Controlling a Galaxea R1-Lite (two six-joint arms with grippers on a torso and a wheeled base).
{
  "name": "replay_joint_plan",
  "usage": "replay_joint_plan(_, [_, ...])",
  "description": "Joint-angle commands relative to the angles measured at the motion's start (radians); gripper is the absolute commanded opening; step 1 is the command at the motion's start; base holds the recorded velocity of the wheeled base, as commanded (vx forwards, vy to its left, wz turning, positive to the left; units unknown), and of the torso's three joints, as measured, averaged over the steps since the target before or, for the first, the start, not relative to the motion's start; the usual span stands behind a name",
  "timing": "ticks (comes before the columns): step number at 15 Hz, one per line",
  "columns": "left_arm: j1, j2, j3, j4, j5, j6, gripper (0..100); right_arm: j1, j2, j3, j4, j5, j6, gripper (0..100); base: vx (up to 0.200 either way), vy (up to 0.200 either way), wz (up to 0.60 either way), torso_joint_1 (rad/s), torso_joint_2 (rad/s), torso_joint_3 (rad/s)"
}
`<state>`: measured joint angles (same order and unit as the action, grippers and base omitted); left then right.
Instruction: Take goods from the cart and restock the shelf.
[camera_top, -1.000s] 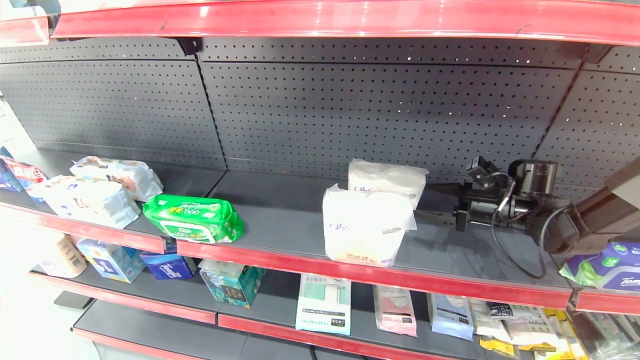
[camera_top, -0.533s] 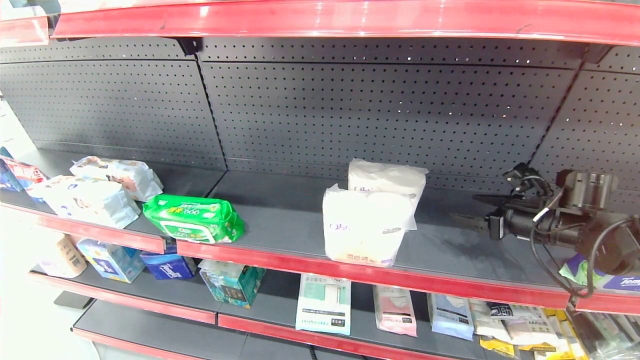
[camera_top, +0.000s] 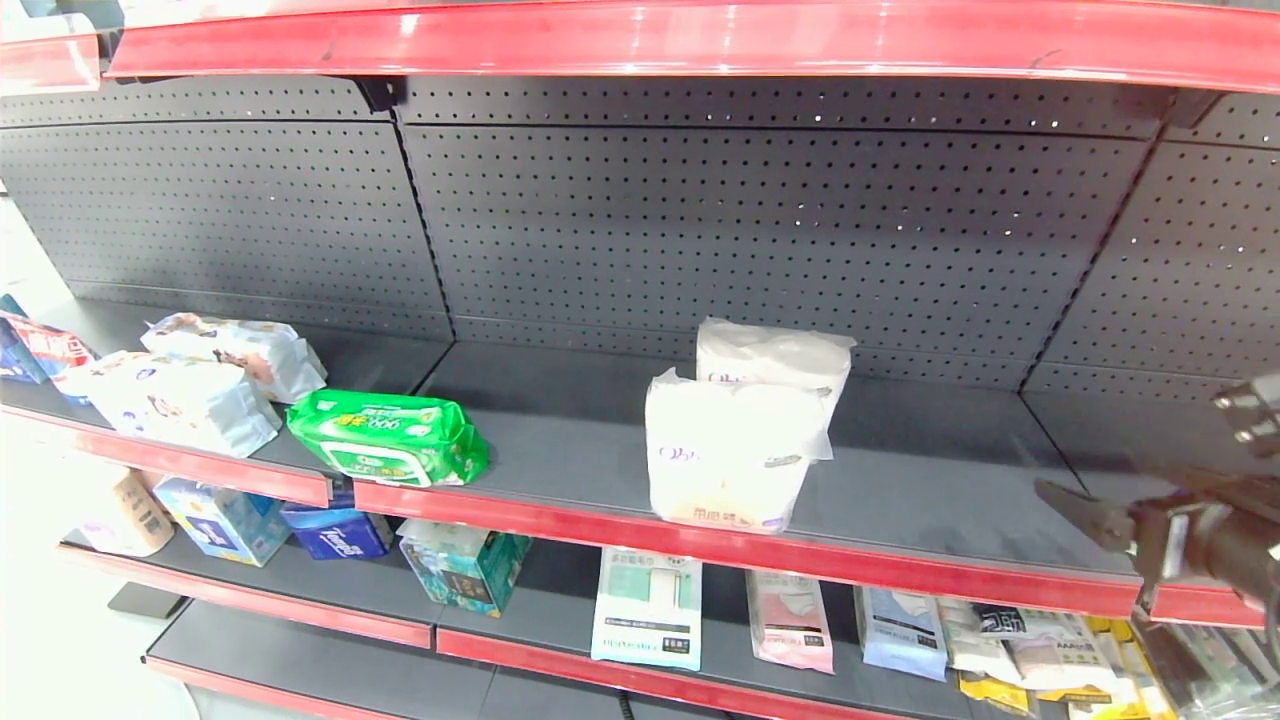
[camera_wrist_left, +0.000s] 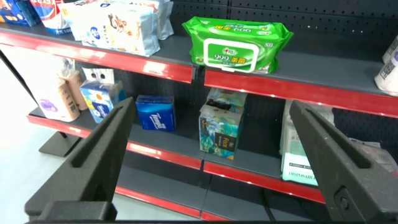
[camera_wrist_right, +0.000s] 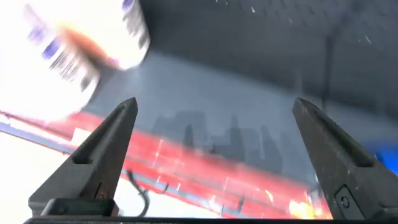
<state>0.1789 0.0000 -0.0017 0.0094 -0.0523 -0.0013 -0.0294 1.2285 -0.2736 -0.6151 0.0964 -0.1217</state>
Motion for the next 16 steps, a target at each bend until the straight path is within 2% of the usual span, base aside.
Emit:
replay_joint_plan(1, [0.001, 0.0, 0.0, 0.0, 0.0, 0.0, 100, 0.026, -0.383, 0.183, 0.124, -0.064, 0.037, 100, 0.0, 0.0, 0.0, 0.0, 0.0, 0.0])
replay_joint_plan(3, [0.001, 0.0, 0.0, 0.0, 0.0, 0.0, 100, 0.025, -0.504, 0.251, 0.126, -0.066, 0.031, 100, 0.0, 0.0, 0.0, 0.0, 0.0, 0.0])
replay_joint_plan(4, [0.001, 0.0, 0.0, 0.0, 0.0, 0.0, 100, 0.026, -0.592, 0.274, 0.178, -0.066, 0.022, 100, 0.0, 0.0, 0.0, 0.0, 0.0, 0.0])
replay_joint_plan(6, [0.001, 0.0, 0.0, 0.0, 0.0, 0.0, 100, 0.023, -0.747, 0.274, 0.353, -0.089, 0.007, 100, 0.0, 0.0, 0.0, 0.0, 0.0, 0.0])
replay_joint_plan(7, [0.001, 0.0, 0.0, 0.0, 0.0, 0.0, 100, 0.032, -0.945, 0.272, 0.548, -0.099, -0.029, 100, 0.0, 0.0, 0.0, 0.0, 0.0, 0.0])
replay_joint_plan(8, [0.001, 0.0, 0.0, 0.0, 0.0, 0.0, 100, 0.031, -1.023, 0.223, 0.661, -0.11, -0.036, 100, 0.0, 0.0, 0.0, 0.0, 0.0, 0.0])
replay_joint_plan(11, [0.001, 0.0, 0.0, 0.0, 0.0, 0.0, 100, -0.014, -1.124, 0.22, 0.669, -0.144, -0.029, 100, 0.0, 0.0, 0.0, 0.0, 0.0, 0.0])
replay_joint_plan(12, [0.001, 0.0, 0.0, 0.0, 0.0, 0.001, 100, -0.026, -1.147, 0.225, 0.666, -0.213, -0.003, 100, 0.0, 0.0, 0.0, 0.0, 0.0, 0.0])
replay_joint_plan(13, [0.001, 0.0, 0.0, 0.0, 0.0, 0.001, 100, -0.026, -1.147, 0.225, 0.666, -0.213, -0.003, 100, 0.0, 0.0, 0.0, 0.0, 0.0, 0.0])
replay_joint_plan(14, [0.001, 0.0, 0.0, 0.0, 0.0, 0.0, 100, -0.024, -1.146, 0.234, 0.646, -0.308, 0.039, 100, 0.0, 0.0, 0.0, 0.0, 0.0, 0.0])
replay_joint_plan(16, [0.001, 0.0, 0.0, 0.0, 0.0, 0.0, 100, -0.023, -1.147, 0.235, 0.646, -0.288, 0.097, 100, 0.0, 0.0, 0.0, 0.0, 0.0, 0.0])
